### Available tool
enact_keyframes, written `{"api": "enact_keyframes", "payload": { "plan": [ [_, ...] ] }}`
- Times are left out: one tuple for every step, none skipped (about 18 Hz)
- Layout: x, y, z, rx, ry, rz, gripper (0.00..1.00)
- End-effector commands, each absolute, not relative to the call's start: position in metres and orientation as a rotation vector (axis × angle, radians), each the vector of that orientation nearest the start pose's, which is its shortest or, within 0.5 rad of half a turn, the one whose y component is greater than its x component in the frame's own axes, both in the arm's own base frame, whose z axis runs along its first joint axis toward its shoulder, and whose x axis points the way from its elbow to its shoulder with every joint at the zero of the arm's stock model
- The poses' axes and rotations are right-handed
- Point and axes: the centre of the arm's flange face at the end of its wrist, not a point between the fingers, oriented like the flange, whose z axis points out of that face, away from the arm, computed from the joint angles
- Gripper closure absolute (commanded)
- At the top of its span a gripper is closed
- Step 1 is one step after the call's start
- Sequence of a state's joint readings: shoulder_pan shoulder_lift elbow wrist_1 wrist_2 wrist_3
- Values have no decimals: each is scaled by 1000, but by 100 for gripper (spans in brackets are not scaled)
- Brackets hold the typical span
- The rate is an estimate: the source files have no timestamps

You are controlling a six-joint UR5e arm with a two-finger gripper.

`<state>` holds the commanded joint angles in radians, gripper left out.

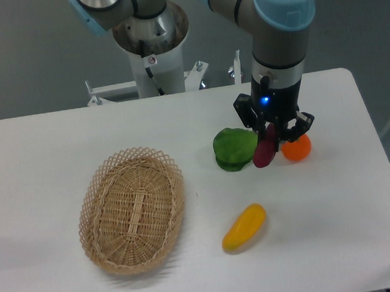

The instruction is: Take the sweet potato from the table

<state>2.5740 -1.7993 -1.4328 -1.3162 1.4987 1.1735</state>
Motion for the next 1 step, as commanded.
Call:
{"api": "enact_keyframes", "payload": {
  "plan": [
    [-431,443,460,-2984,266,172,69]
  ]
}}
